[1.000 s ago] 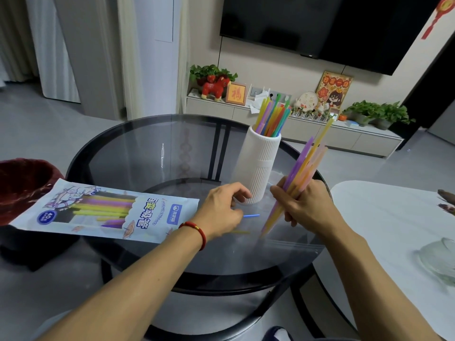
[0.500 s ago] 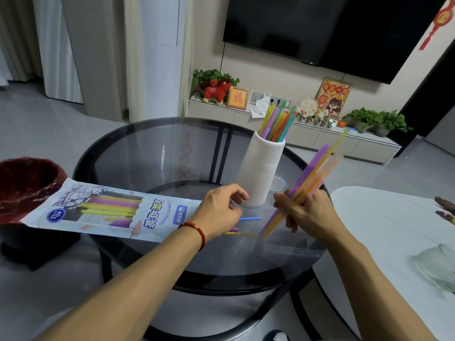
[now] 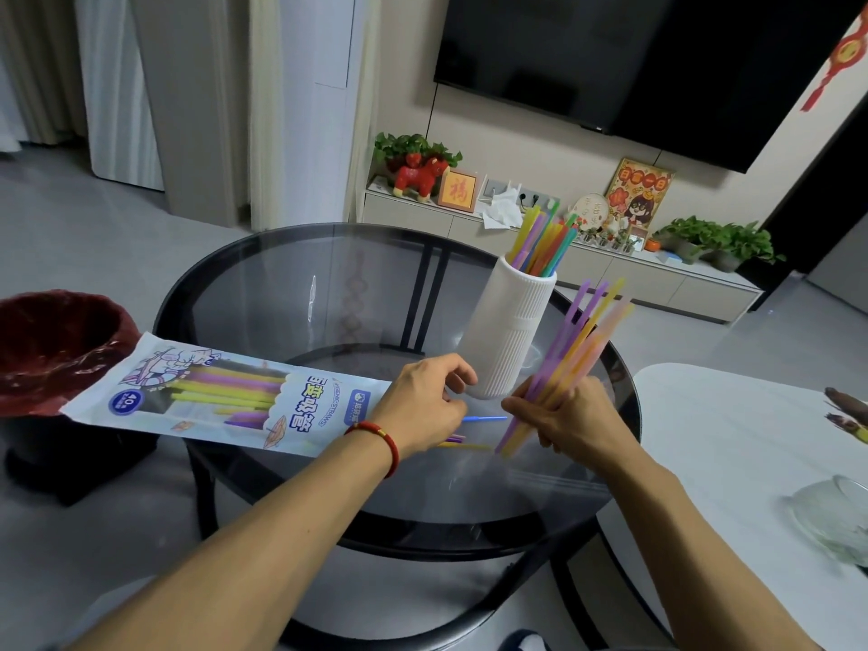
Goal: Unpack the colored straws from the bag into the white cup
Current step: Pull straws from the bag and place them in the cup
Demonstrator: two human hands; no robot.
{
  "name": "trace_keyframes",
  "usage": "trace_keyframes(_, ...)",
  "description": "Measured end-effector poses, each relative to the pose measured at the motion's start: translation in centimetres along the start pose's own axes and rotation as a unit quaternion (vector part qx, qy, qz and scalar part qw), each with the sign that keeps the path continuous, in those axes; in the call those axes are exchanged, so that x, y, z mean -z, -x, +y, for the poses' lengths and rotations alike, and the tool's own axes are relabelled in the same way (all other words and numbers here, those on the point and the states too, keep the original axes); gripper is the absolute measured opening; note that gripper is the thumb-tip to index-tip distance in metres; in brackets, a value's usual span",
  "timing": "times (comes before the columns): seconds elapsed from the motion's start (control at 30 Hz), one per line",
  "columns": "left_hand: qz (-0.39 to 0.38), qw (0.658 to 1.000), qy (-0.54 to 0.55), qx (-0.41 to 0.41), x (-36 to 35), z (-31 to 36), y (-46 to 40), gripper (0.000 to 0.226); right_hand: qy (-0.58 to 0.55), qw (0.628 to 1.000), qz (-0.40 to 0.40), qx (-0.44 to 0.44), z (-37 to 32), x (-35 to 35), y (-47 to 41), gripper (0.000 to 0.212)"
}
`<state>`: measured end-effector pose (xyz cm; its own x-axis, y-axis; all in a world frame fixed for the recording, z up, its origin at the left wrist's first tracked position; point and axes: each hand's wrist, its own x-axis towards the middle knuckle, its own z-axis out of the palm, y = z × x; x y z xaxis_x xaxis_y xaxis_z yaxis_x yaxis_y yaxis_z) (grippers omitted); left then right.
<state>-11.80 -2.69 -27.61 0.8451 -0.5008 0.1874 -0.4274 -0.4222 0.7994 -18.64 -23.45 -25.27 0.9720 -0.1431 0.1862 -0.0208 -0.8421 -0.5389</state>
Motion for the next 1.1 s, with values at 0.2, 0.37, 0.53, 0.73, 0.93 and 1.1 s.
trace_keyframes(0.2,-0.007,1.0,-0.002,-0.003,0.0,0.0,0.2,0.029,-0.026,1.0,0.005,-0.008,0.7,-1.5,0.4,0.016)
trace_keyframes(0.37,0.019,1.0,0.008,-0.002,0.3,0.2,0.2,0.028,-0.122,0.989,0.082,0.019,0.3,0.4,0.5,0.026)
trace_keyframes(0.53,0.048,0.999,0.027,0.004,0.6,0.5,0.0,0.029,-0.37,0.893,0.254,0.031,-2.3,5.3,-2.7,0.033)
trace_keyframes(0.73,0.045,0.999,0.025,0.003,0.7,0.7,0.0,0.028,-0.362,0.881,0.299,0.055,-5.0,7.8,-7.4,0.032)
trace_keyframes(0.93,0.054,0.998,0.022,0.001,0.9,0.7,-0.1,0.029,-0.145,0.958,0.248,0.015,-6.4,8.0,-10.3,0.025)
trace_keyframes(1.1,0.041,0.999,0.021,-0.004,0.8,0.4,-0.2,0.028,-0.059,0.978,0.198,-0.041,-7.8,7.7,-11.4,0.024)
